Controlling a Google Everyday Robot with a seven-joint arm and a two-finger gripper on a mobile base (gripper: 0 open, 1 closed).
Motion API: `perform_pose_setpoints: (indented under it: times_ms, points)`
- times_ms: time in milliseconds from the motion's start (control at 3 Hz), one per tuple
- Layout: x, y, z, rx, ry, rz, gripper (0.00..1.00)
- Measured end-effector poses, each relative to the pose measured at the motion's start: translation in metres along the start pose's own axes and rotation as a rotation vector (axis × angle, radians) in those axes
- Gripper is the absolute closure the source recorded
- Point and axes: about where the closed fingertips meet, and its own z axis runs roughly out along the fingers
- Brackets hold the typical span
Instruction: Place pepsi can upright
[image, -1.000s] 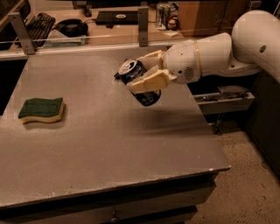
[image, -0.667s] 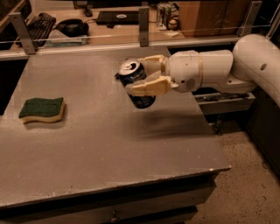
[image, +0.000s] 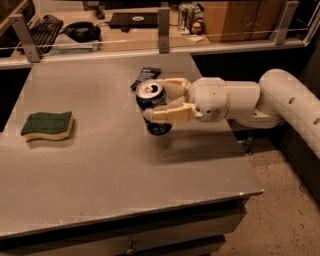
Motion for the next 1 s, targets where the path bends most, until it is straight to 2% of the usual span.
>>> perform_pose_setpoints:
  times_ms: [333, 1000]
  points:
    - [0.024, 0.007, -0.003, -0.029, -0.026, 0.039, 0.74]
    - [0.046, 0.011, -0.010, -0.041, -0.034, 0.073, 0.28]
